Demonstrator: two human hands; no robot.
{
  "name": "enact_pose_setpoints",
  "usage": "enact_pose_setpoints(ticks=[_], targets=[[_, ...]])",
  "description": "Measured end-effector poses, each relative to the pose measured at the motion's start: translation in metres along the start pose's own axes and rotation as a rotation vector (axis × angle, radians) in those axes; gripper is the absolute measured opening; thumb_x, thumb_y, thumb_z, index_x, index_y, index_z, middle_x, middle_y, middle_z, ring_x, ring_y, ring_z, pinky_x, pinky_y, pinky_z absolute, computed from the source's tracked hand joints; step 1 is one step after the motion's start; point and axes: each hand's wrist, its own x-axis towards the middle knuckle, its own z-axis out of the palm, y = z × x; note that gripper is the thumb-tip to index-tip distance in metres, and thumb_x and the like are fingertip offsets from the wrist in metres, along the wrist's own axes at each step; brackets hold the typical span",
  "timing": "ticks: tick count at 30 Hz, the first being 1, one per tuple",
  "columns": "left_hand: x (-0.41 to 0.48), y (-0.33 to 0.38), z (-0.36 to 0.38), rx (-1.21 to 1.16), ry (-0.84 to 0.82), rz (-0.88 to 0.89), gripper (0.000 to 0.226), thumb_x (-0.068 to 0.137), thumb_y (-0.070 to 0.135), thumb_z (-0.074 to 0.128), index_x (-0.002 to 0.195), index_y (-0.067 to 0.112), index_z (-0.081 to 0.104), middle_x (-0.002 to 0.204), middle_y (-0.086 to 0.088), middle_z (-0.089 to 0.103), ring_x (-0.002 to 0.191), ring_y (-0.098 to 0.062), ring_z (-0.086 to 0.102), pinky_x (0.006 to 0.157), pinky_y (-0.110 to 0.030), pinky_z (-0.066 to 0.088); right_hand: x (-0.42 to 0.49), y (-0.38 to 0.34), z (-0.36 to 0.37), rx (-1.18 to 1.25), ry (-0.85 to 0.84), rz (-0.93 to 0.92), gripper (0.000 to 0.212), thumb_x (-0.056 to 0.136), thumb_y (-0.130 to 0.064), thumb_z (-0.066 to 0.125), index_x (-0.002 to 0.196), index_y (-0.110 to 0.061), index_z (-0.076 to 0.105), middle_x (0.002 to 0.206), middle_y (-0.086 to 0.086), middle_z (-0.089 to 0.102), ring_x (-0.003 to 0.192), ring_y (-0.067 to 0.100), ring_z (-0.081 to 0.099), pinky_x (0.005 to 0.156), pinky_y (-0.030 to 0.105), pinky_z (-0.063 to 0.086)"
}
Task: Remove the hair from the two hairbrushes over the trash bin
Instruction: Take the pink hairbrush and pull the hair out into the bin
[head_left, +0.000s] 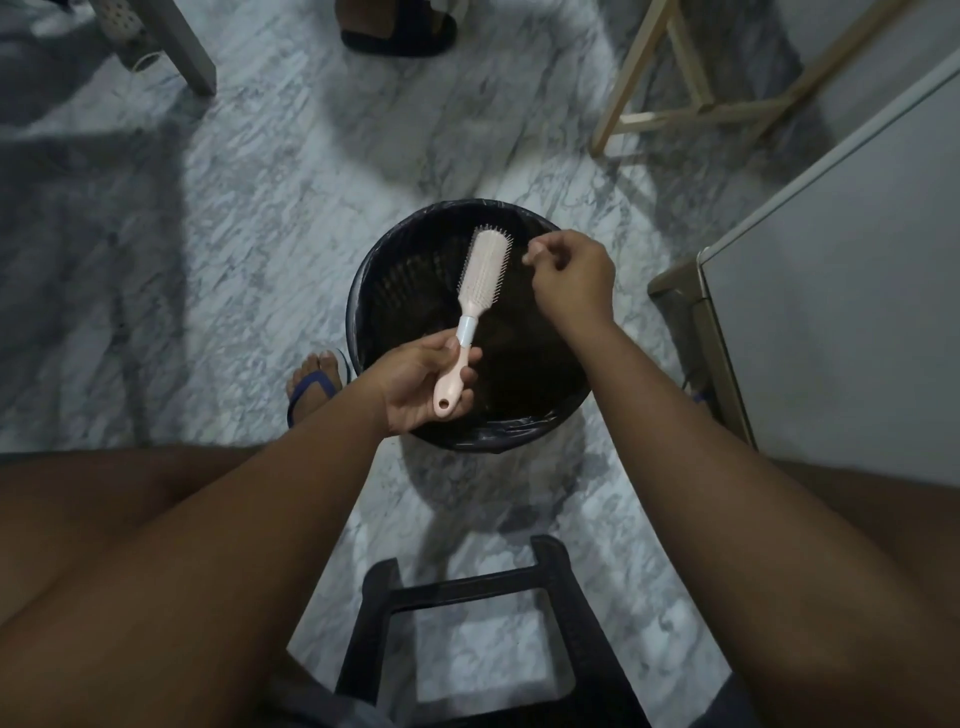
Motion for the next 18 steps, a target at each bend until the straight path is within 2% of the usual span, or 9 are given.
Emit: enact_pose_setpoints(ticks=[2, 5, 7, 10, 12, 15, 18], targets=[[0.000, -0.004, 0.000, 0.001, 0.025, 0.003, 0.034, 0.102, 0.007, 0.042, 0.134, 0.015, 0.050, 0.095, -0.003, 0.061, 0.070, -0.011, 0.059, 0.060, -0.033, 0.055, 0.001, -0.004, -0.002, 0.047, 0.039, 0.006, 0.013, 0.096, -0.015, 0.056, 0.094, -0.015, 0.069, 0.086, -0.009, 0.071, 0.083, 0.004, 0.066, 0.075, 0.012, 0.046], [-0.001, -0.009, -0.003, -0.028, 0.028, 0.009, 0.032, 0.102, 0.009, 0.043, 0.133, 0.016, 0.051, 0.096, -0.003, 0.060, 0.068, -0.010, 0.059, 0.060, -0.032, 0.054, -0.003, -0.011, -0.002, -0.005, -0.045, -0.045, 0.012, 0.097, -0.019, 0.055, 0.099, -0.014, 0.066, 0.091, -0.006, 0.069, 0.085, 0.007, 0.063, 0.076, 0.016, 0.046], [0.000, -0.009, -0.005, -0.050, 0.018, 0.010, 0.032, 0.102, 0.009, 0.043, 0.133, 0.017, 0.051, 0.096, -0.002, 0.060, 0.068, -0.010, 0.059, 0.061, -0.032, 0.054, -0.008, -0.010, 0.002, -0.094, -0.160, -0.117, 0.015, 0.093, -0.026, 0.063, 0.102, -0.014, 0.069, 0.094, -0.006, 0.069, 0.085, 0.007, 0.061, 0.076, 0.015, 0.048], [0.000, -0.008, -0.005, -0.023, -0.010, 0.014, 0.034, 0.101, 0.008, 0.044, 0.134, 0.017, 0.051, 0.098, -0.003, 0.060, 0.072, -0.011, 0.058, 0.062, -0.033, 0.053, -0.015, -0.005, 0.013, -0.276, -0.286, -0.231, 0.031, 0.079, -0.041, 0.077, 0.103, -0.022, 0.071, 0.099, -0.007, 0.067, 0.089, 0.010, 0.064, 0.082, 0.031, 0.054], [0.000, -0.008, -0.004, 0.003, -0.011, 0.020, 0.035, 0.101, 0.008, 0.045, 0.135, 0.016, 0.051, 0.097, -0.003, 0.060, 0.073, -0.011, 0.058, 0.061, -0.033, 0.053, -0.018, -0.007, 0.015, -0.379, -0.265, -0.293, 0.021, 0.082, -0.040, 0.074, 0.096, -0.025, 0.074, 0.099, -0.007, 0.067, 0.094, 0.013, 0.063, 0.083, 0.038, 0.051], [0.000, -0.009, -0.006, 0.011, -0.003, 0.022, 0.036, 0.101, 0.008, 0.045, 0.136, 0.016, 0.050, 0.097, -0.004, 0.060, 0.072, -0.011, 0.058, 0.062, -0.033, 0.053, -0.024, -0.012, 0.016, -0.504, -0.240, -0.334, 0.013, 0.090, -0.035, 0.067, 0.088, -0.024, 0.075, 0.092, -0.007, 0.071, 0.095, 0.017, 0.062, 0.085, 0.039, 0.045], [0.001, -0.012, -0.012, -0.017, 0.020, 0.022, 0.033, 0.102, 0.009, 0.045, 0.134, 0.015, 0.050, 0.097, -0.002, 0.060, 0.070, -0.010, 0.058, 0.061, -0.033, 0.053, -0.020, -0.021, 0.014, -0.212, -0.221, -0.152, 0.017, 0.090, -0.032, 0.069, 0.086, -0.017, 0.076, 0.081, -0.003, 0.074, 0.080, 0.013, 0.067, 0.079, 0.029, 0.051]])
